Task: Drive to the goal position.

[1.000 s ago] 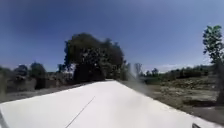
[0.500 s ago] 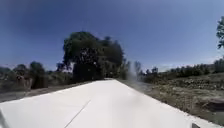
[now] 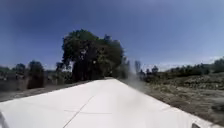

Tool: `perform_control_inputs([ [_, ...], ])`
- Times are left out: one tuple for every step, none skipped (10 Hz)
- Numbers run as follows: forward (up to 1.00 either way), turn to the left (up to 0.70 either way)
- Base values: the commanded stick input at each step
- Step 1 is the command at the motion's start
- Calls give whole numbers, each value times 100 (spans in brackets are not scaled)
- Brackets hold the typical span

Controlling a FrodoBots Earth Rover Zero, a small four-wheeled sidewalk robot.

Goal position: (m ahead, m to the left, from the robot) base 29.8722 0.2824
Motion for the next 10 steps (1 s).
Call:
perform_control_inputs([
  [70,0],
  [70,0],
  [70,0],
  [70,0],
  [70,0],
  [70,0],
  [70,0],
  [70,0],
  [70,0],
  [70,0],
])
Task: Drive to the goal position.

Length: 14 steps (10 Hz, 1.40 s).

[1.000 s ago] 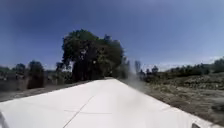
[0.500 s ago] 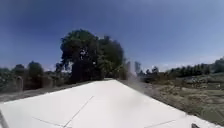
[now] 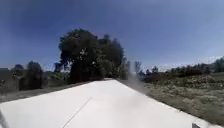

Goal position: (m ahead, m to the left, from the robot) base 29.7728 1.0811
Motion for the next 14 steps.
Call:
perform_control_inputs([
  [70,0],
  [70,0],
  [70,0],
  [70,0],
  [70,0],
  [70,0],
  [70,0],
  [70,0],
  [70,0],
  [70,0],
  [70,0],
  [70,0],
  [70,0],
  [70,0],
])
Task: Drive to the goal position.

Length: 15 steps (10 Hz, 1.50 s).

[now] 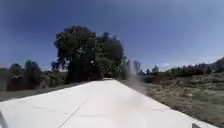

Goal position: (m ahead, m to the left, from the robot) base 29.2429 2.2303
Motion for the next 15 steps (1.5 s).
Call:
perform_control_inputs([
  [70,0],
  [70,0],
  [70,0],
  [70,0],
  [70,0],
  [70,0],
  [70,0],
  [70,0],
  [70,0],
  [70,0],
  [70,0],
  [70,0],
  [70,0],
  [70,0],
  [70,0],
])
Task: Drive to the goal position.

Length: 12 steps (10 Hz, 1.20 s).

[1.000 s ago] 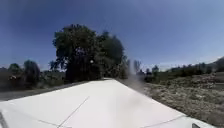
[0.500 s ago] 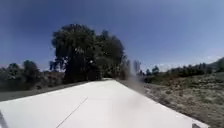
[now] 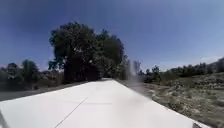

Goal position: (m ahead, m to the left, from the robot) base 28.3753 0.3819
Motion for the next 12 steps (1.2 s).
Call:
perform_control_inputs([
  [70,0],
  [70,6],
  [70,13],
  [70,14],
  [70,14],
  [70,14],
  [70,14],
  [70,14],
  [70,14],
  [70,14],
  [70,14],
  [70,14],
])
